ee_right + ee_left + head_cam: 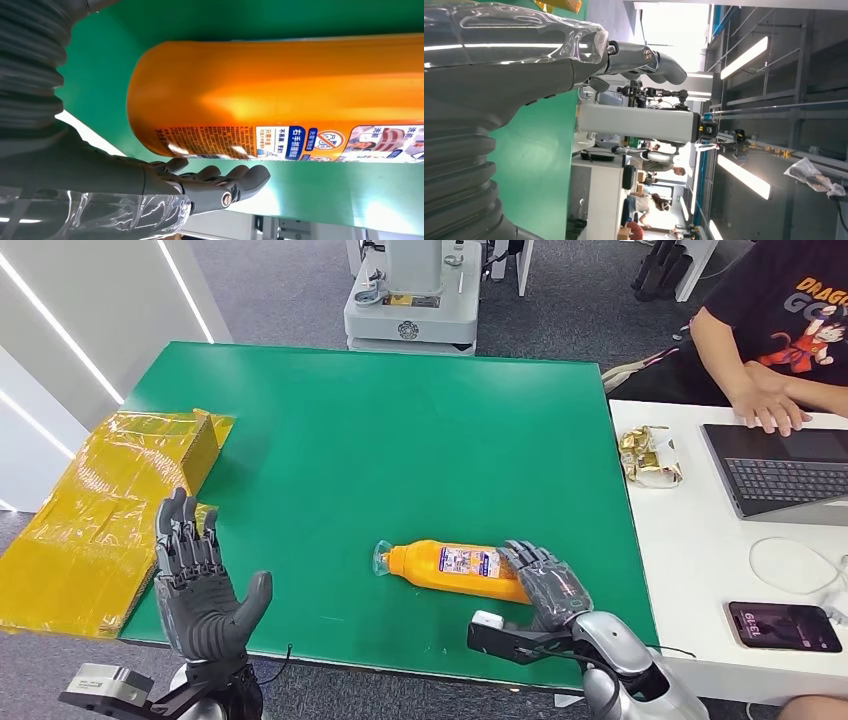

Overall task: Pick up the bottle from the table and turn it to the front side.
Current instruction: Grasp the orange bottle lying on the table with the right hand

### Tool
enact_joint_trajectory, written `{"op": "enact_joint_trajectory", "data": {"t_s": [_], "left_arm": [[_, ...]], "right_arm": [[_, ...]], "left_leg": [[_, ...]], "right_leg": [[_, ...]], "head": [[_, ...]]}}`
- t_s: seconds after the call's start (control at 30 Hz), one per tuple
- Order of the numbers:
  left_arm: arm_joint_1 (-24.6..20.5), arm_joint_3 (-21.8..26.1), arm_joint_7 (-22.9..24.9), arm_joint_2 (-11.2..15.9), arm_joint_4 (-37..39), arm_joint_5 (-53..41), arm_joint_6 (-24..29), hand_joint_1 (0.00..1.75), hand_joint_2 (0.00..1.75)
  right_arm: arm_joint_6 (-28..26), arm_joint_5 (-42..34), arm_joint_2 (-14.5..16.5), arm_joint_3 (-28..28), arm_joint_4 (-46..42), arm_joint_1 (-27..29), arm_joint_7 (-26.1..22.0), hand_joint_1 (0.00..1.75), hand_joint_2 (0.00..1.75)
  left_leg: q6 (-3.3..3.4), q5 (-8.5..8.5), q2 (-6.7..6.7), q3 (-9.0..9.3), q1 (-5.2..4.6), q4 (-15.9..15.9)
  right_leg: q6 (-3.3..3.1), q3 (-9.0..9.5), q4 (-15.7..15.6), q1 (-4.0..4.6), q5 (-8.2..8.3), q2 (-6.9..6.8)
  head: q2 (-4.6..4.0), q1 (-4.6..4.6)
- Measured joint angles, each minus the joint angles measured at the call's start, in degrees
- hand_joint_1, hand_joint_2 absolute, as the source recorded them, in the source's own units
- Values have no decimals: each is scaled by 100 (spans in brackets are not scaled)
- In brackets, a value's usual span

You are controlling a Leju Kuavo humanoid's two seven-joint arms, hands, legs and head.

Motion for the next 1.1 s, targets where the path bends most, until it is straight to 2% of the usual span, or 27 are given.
{"op": "enact_joint_trajectory", "data": {"t_s": [0.33, 0.47, 0.73, 1.1], "left_arm": [[-10, 5, 0, -1, 16, -24, 72, 0, 175], [-50, 5, 0, -27, 28, -23, 116, 0, 175], [-191, 5, 0, -101, 29, -5, 99, 0, 175], [-299, 5, 0, -109, 45, 86, 165, 0, 175]], "right_arm": [[-485, 315, 251, -167, 332, -134, 418, 0, 175], [-630, 382, 405, -242, 481, -197, 446, 0, 175], [-646, 440, 614, -281, 755, -360, 443, 0, 175], [-556, 141, 794, -438, 956, -356, 475, 0, 175]], "left_leg": [[0, 0, 0, 1, 0, 0], [0, 0, 0, 1, 0, 0], [0, 1, 0, 1, 0, 0], [0, 0, 0, 2, 0, 0]], "right_leg": [[0, 0, 0, 0, 0, 0], [0, 0, 1, 0, 0, 1], [0, 0, 1, 0, 0, 0], [0, -1, 1, 0, 0, 1]], "head": [[0, -1], [0, -1], [0, 1], [0, -1]]}}
